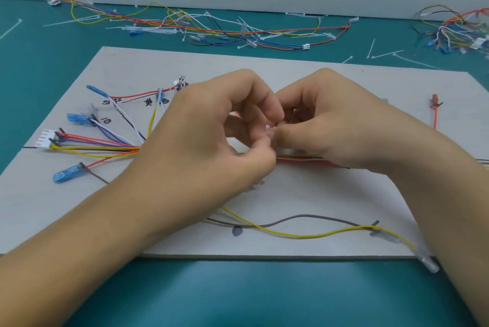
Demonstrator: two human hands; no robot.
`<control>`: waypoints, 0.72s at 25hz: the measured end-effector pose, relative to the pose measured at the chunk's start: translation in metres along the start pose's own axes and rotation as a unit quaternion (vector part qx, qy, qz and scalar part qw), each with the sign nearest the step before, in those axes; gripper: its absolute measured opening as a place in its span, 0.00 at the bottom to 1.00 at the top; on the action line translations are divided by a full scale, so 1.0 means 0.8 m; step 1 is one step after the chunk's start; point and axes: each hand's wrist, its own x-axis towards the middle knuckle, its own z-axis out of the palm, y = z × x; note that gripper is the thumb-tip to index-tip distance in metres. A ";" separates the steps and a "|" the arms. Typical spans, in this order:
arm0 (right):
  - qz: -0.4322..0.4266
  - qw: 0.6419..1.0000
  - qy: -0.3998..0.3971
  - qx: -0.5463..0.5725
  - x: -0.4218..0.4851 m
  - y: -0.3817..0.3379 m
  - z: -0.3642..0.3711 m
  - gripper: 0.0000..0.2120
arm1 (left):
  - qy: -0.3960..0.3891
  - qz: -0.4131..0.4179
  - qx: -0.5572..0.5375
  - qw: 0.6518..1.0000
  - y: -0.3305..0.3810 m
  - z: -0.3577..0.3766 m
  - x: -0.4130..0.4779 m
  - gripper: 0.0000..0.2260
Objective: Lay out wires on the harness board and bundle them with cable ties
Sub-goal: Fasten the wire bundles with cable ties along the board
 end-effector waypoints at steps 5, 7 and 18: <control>0.015 1.000 0.001 0.013 0.000 0.003 0.002 0.04 | -0.012 -0.032 -0.040 0.999 -0.009 0.001 0.006 0.08; 0.015 1.000 -0.005 0.006 0.000 0.004 0.000 0.04 | -0.021 -0.040 -0.034 0.998 -0.012 0.001 0.007 0.07; 0.027 1.000 -0.010 -0.011 -0.001 0.004 -0.005 0.04 | -0.008 -0.093 -0.070 0.993 -0.006 -0.004 0.003 0.08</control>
